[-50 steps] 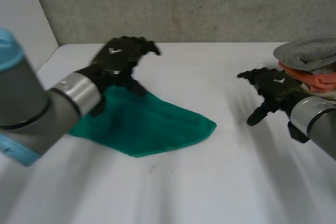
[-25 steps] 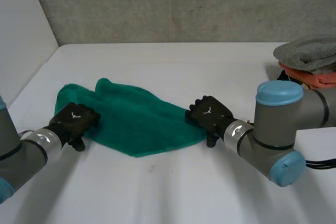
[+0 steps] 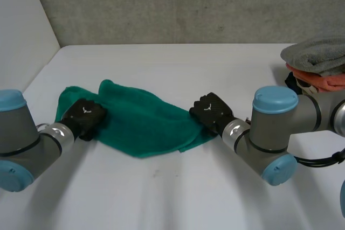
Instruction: Fold the laundry.
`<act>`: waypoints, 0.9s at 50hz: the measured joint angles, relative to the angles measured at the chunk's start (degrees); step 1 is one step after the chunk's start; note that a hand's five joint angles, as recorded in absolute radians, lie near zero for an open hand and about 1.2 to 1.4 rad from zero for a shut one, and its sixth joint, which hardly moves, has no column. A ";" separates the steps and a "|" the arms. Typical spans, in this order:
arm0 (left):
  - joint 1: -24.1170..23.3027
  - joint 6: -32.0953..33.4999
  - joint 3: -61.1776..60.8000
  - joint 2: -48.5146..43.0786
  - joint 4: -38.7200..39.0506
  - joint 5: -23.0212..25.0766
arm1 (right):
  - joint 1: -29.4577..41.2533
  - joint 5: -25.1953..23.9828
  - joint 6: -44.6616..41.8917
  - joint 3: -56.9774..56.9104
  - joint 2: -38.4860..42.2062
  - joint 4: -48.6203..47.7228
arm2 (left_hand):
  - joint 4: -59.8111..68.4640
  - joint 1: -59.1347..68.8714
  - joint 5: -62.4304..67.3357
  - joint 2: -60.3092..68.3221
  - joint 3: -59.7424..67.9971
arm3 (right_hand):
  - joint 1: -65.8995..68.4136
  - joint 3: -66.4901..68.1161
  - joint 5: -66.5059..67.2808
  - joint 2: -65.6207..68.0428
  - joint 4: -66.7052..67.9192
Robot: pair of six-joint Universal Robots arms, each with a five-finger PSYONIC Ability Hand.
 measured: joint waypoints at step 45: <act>-9.64 -37.42 42.55 2.20 -10.20 -4.28 | -7.56 10.82 1.68 -20.58 -15.38 6.01 | 0.32 0.00 0.00 0.39 0.43 | 0.00 0.77 0.58 0.13 1.05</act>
